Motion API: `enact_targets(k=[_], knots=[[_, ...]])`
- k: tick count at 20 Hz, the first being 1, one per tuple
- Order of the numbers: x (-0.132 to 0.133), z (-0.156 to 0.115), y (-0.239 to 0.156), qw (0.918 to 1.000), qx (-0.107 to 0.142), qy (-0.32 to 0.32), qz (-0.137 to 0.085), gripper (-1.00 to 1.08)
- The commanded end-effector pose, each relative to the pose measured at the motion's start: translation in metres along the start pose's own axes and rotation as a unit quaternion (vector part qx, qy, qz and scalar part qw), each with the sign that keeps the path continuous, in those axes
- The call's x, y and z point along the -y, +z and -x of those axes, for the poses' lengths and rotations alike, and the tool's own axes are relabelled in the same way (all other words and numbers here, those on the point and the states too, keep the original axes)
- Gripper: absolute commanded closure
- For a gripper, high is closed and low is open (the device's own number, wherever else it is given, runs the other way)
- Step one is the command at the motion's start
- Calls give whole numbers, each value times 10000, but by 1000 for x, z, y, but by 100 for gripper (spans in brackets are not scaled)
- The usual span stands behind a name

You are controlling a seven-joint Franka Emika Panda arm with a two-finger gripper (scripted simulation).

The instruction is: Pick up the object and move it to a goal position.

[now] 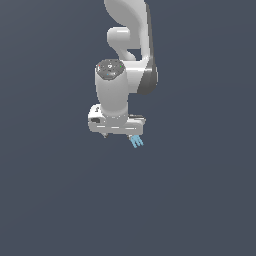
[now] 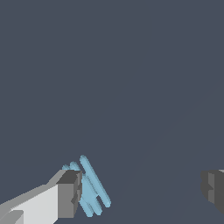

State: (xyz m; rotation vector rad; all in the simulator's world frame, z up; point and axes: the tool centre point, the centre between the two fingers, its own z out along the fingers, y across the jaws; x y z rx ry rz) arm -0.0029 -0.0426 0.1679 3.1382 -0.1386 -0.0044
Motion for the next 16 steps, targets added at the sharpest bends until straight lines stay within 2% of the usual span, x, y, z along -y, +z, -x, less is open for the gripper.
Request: enact_targets(k=[1,4,10,16], knots=[[0,0,0,10000,0,0,0,-92],[-5,-1,0,10000,2,35,2,-92],[-32,-4,0,9996,10,265,12,-92],[-31,-4,1,9997,10,246,13,-92]])
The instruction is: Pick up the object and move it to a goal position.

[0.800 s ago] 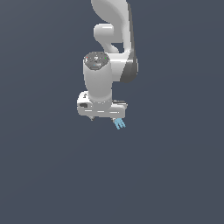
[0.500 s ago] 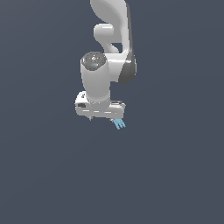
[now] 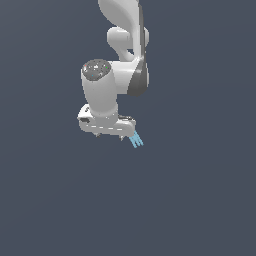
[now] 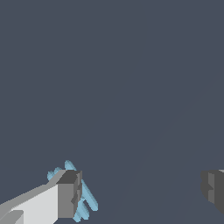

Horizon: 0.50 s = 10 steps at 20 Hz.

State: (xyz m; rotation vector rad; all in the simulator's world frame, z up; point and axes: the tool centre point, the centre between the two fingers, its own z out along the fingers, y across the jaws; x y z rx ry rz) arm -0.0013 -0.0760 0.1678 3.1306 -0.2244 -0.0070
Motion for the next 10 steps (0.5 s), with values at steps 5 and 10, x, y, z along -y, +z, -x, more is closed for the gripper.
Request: enact_targets(k=[5,10], knots=[[12,9,13,9996,2,-291,10,-92],[30,26,34,9969,0,-789,24,-92]])
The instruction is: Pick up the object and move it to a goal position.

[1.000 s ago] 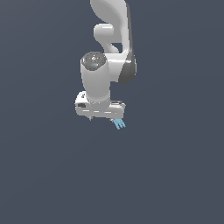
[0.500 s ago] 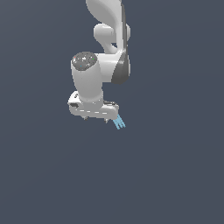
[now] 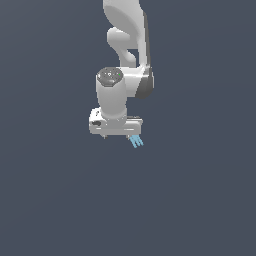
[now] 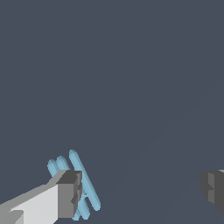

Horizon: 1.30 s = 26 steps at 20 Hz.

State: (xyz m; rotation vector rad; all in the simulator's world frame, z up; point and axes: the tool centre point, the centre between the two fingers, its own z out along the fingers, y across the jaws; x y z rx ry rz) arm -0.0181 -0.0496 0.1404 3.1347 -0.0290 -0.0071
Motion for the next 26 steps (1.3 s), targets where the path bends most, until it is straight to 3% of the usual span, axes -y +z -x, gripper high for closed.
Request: enact_targets(k=[1,14,19,26], knots=[[12,9,12,9996,1,-296,5,-92],[77,72,71,9808,-23,-1948,-17,-92],[85,82,78,9761,-29,-2173,-27,-92],[85,82,83,9762,-25,-2168,-28,-92]])
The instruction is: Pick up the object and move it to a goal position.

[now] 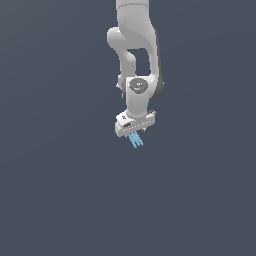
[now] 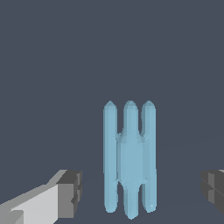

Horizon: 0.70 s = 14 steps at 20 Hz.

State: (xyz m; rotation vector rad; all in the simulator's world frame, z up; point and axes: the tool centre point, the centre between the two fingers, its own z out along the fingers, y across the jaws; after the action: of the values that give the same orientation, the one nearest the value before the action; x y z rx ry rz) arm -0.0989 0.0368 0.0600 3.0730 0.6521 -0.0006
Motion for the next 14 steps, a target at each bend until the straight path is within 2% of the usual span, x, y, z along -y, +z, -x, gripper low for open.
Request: enact_targets(k=[1,14], knots=[[0,0,5,10000,2,-4,-1,-92],[1,1,48,10000,-2,-28,0,-92]])
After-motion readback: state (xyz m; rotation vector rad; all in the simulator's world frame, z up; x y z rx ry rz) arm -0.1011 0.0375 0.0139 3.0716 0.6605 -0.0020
